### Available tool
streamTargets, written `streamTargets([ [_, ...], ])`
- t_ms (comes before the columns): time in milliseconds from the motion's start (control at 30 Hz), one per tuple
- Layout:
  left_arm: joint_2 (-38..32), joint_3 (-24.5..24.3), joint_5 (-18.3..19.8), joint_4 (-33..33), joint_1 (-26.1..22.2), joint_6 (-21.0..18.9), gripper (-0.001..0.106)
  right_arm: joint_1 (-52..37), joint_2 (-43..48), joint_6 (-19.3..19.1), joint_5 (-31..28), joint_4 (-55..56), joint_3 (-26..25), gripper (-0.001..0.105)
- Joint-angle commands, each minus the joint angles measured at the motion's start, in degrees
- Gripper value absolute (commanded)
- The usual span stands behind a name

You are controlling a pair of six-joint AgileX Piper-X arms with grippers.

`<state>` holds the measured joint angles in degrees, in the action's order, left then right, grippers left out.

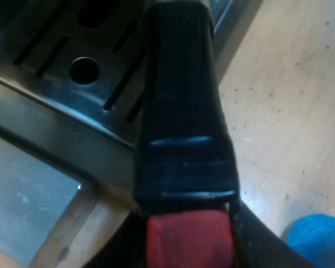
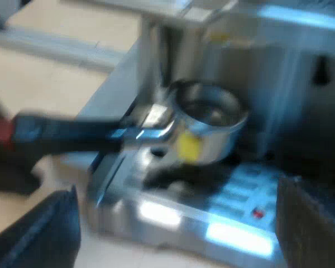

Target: Put the handle in the coffee machine

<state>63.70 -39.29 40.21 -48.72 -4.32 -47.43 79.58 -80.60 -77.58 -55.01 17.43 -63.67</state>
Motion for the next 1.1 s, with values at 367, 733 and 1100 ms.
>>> streamTargets([
  [367,0.07,-0.58,4.44,5.44,-0.35,-0.31,0.0,-0.07,-4.78,-13.92,-7.46,-31.75,9.82,0.066],
  [733,0.51,-0.58,5.18,7.55,-0.35,-1.15,0.0,-0.82,-14.92,-24.51,-9.49,-53.76,9.82,0.066],
  [1100,3.45,-0.75,6.06,10.33,-0.15,-1.61,0.0,-3.41,-15.8,-24.68,-9.33,-56.26,9.82,0.066],
])
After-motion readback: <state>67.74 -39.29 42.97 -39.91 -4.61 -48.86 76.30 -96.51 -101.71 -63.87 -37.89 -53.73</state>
